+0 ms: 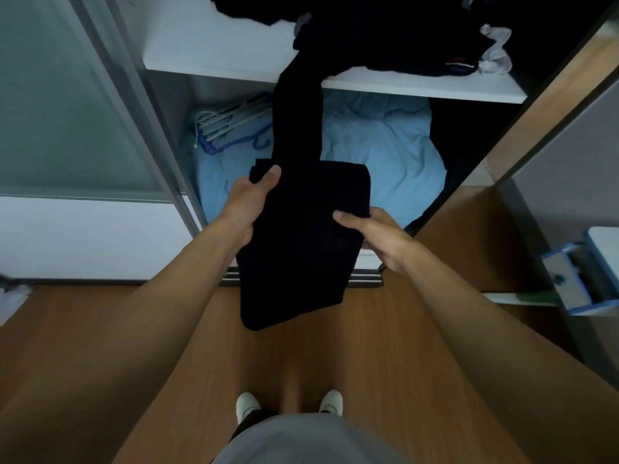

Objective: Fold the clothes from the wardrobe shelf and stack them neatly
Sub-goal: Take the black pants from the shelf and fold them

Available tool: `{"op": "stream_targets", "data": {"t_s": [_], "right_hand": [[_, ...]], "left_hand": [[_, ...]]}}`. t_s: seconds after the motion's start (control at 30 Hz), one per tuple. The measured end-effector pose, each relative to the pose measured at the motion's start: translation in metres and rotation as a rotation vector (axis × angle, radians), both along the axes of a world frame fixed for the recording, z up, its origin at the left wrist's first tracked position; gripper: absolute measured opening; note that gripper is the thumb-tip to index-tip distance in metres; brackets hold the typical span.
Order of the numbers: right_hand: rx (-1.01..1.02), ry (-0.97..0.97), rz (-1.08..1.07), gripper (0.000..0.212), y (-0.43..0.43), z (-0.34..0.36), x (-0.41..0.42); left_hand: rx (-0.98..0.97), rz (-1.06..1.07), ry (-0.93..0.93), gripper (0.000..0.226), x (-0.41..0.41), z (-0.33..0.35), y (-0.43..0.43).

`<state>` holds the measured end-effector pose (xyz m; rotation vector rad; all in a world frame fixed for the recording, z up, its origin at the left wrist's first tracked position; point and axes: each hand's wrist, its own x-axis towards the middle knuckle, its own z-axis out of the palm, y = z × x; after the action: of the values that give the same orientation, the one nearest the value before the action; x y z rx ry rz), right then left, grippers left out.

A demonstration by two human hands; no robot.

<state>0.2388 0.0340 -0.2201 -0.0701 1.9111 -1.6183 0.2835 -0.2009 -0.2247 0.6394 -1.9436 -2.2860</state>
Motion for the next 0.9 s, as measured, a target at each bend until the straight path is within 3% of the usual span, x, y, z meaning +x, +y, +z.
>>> {"op": "stream_targets", "data": {"t_s": [0.17, 0.3, 0.43, 0.53, 0.6, 0.77, 0.9], "right_hand": [[-0.16, 0.032, -0.125, 0.025, -0.013, -0.001, 0.004], [-0.119, 0.18, -0.11, 0.024, -0.033, 0.008, -0.001], [-0.053, 0.283, -0.1, 0.019, -0.033, 0.009, -0.003], [-0.048, 0.323, -0.13, 0.019, -0.037, 0.013, -0.008], [-0.052, 0.312, -0.152, 0.021, -0.045, 0.02, -0.014], [-0.18, 0.155, -0.254, 0.025, -0.058, 0.034, -0.02], [-0.257, 0.096, -0.227, 0.026, -0.066, 0.045, -0.02]], "left_hand": [[-0.07, 0.094, -0.013, 0.029, -0.001, 0.004, -0.012], [-0.06, 0.164, -0.006, 0.059, 0.007, 0.004, -0.033], [-0.32, 0.067, -0.019, 0.077, 0.005, 0.008, -0.03], [-0.518, -0.061, -0.008, 0.056, 0.004, 0.022, -0.035], [-0.468, -0.17, -0.039, 0.053, 0.007, 0.03, -0.045], [-0.375, -0.384, -0.039, 0.093, 0.021, 0.029, -0.069], [-0.337, -0.368, 0.049, 0.084, 0.036, 0.003, -0.08]]}}
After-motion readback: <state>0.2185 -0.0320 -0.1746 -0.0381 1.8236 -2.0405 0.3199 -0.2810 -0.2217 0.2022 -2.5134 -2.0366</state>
